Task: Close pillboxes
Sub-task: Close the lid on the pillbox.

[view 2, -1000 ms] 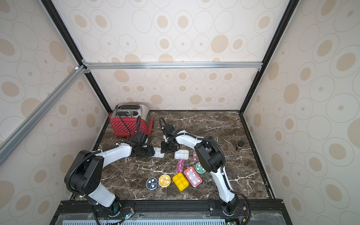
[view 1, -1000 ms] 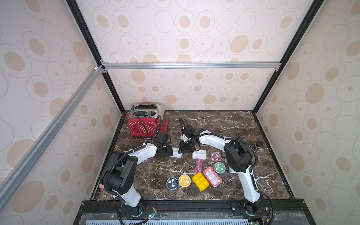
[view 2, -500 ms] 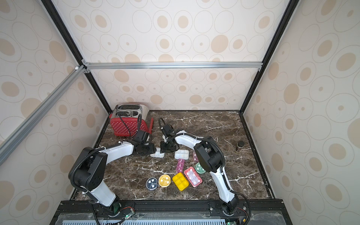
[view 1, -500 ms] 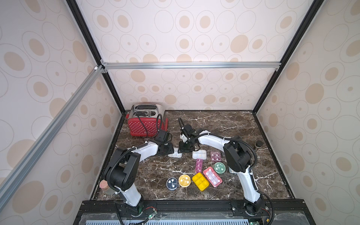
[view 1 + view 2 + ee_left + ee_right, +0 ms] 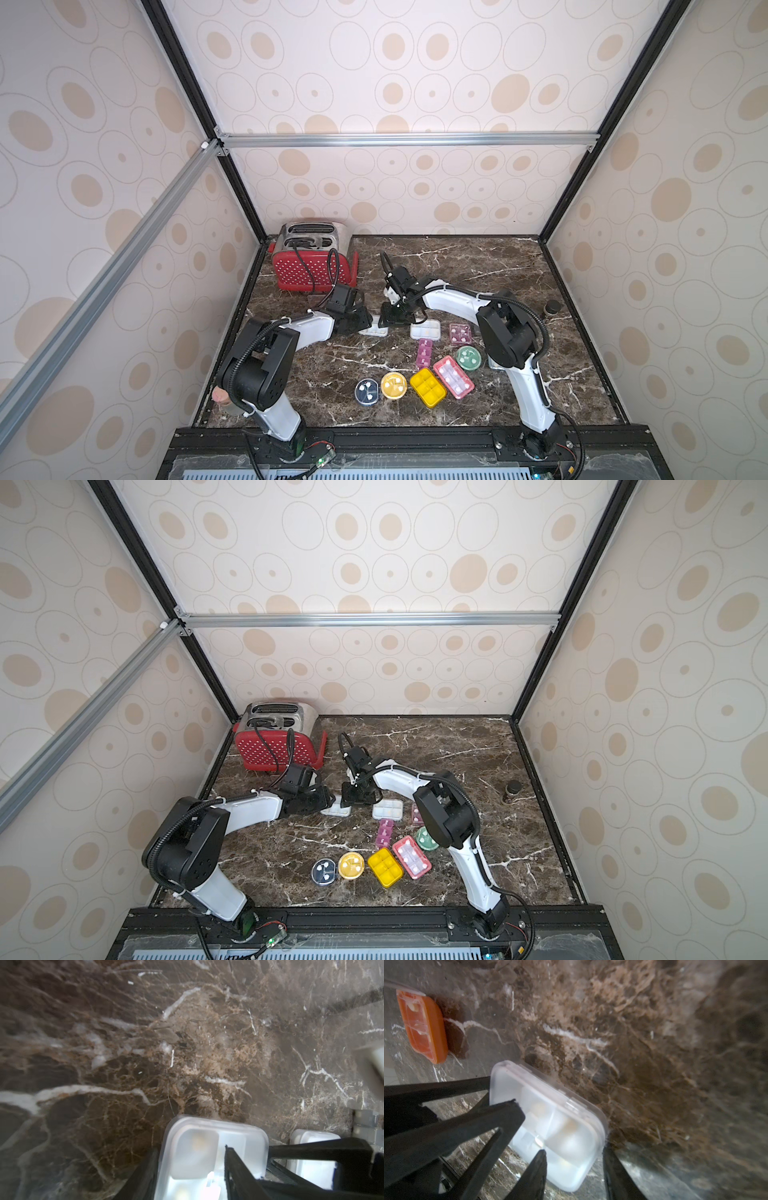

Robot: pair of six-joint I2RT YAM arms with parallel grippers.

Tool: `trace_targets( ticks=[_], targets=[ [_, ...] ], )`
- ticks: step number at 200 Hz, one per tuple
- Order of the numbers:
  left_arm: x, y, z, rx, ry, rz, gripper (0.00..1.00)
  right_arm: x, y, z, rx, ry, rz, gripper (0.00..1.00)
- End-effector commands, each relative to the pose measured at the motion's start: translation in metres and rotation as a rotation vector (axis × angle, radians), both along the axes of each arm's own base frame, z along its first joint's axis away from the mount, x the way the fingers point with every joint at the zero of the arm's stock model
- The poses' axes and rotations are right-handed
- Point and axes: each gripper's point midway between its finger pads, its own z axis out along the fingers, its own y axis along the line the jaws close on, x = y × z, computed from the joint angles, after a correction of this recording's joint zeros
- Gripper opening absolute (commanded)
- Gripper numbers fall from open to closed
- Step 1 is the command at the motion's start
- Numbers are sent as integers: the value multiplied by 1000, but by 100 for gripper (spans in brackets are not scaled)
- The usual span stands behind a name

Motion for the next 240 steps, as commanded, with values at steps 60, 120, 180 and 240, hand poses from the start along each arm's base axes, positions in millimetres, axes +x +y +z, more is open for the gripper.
trace_targets(
  ticks=[60, 120, 180, 240],
  targets=[
    [-51, -34, -22, -20, 178, -24, 46, 8, -50, 71, -8, -88, -39, 54],
    [-40, -45, 11, 33, 120, -65, 50, 15, -48, 94, 26, -141, -16, 55],
    [-53, 64, 76, 290, 80, 67, 72, 14, -47, 93, 32, -150, 36, 60],
    [-42, 154, 76, 368, 91, 347, 72, 7, -40, 80, 82, -87, 76, 61]
  ],
)
